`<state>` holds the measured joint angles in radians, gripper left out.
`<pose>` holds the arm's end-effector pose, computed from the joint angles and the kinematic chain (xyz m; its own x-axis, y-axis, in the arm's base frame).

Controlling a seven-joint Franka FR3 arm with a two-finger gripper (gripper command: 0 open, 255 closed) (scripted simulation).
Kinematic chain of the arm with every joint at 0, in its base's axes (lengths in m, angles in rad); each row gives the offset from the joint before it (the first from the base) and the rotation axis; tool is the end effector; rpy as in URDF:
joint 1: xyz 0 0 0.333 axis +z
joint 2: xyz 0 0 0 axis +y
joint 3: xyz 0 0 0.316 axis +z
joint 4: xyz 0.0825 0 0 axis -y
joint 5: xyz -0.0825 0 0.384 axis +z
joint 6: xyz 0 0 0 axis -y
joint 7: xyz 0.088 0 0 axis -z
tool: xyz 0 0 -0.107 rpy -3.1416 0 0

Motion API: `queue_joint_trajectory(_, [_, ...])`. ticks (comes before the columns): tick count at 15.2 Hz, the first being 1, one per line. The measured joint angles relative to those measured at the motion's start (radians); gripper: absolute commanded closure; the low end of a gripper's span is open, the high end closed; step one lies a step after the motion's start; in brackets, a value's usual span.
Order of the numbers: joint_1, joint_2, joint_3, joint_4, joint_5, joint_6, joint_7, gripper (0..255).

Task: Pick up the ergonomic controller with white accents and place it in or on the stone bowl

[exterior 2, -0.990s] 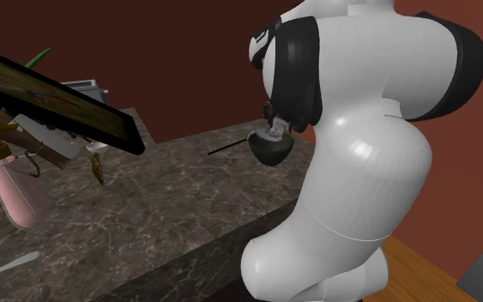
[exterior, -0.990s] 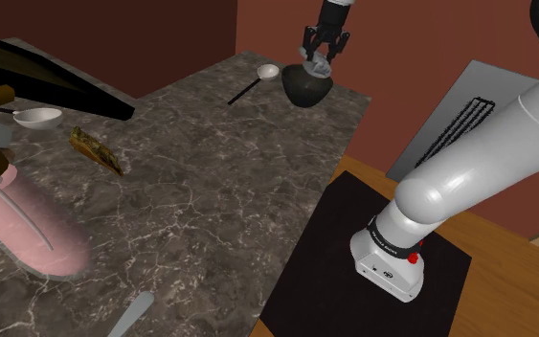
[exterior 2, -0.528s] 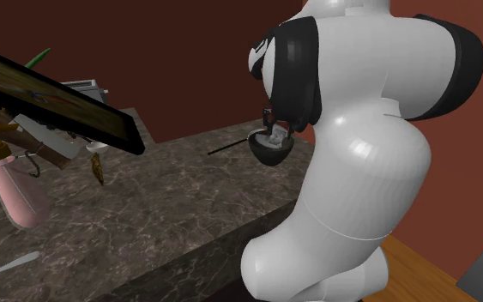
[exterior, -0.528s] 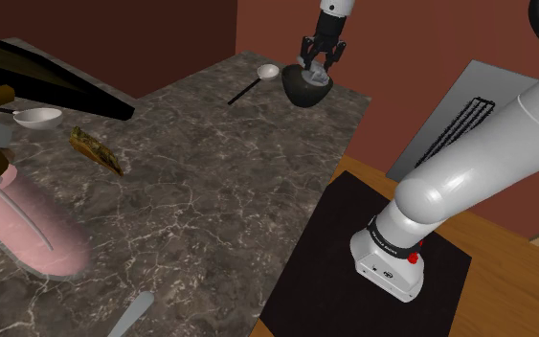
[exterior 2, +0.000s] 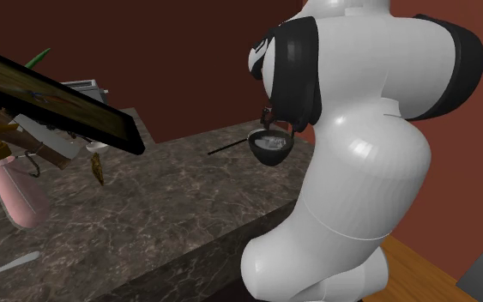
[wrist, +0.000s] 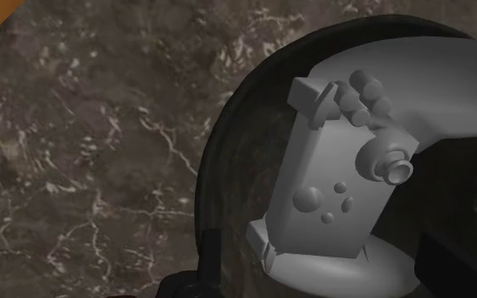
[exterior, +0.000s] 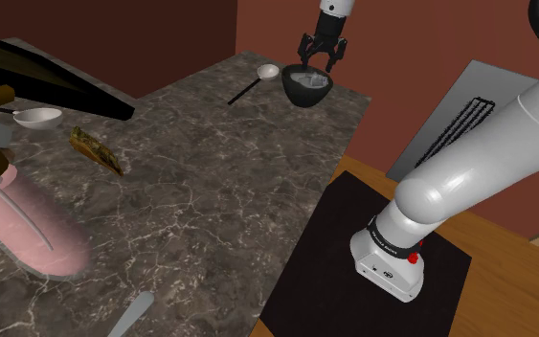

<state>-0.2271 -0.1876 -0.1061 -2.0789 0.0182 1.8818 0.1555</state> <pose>0.4719 -0.1645 0.5078 0.8812 -0.4724 -0.0163 -0.4727 -0.8805 -0.0349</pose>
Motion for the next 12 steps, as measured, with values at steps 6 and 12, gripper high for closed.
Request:
queue_joint_trajectory(6, [0.0, -0.009, 0.0, 0.093, -0.002, -0.101, 0.002, 0])
queue_joint_trajectory(12, [-0.001, -0.006, -0.001, 0.121, -0.001, -0.127, 0.001, 0])
